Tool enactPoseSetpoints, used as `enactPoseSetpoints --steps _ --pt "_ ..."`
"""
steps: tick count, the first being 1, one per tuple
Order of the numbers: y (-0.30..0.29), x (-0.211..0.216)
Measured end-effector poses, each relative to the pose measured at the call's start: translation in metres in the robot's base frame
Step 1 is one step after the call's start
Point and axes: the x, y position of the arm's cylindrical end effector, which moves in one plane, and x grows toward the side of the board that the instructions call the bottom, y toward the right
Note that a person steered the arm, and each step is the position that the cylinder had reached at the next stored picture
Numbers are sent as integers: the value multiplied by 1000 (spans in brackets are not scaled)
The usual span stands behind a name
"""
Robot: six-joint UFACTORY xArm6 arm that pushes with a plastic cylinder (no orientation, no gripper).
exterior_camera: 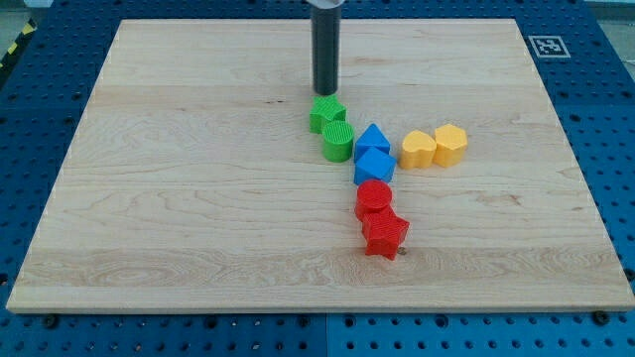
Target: Move the green star to the left side of the green circle
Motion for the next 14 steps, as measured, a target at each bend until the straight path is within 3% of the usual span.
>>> enactPoseSetpoints --steps 2,5,7,10,12,14 --pt "50 8" --pt "27 12" --pt "68 33" --pt "73 65" --pt "52 72" --pt "-7 55"
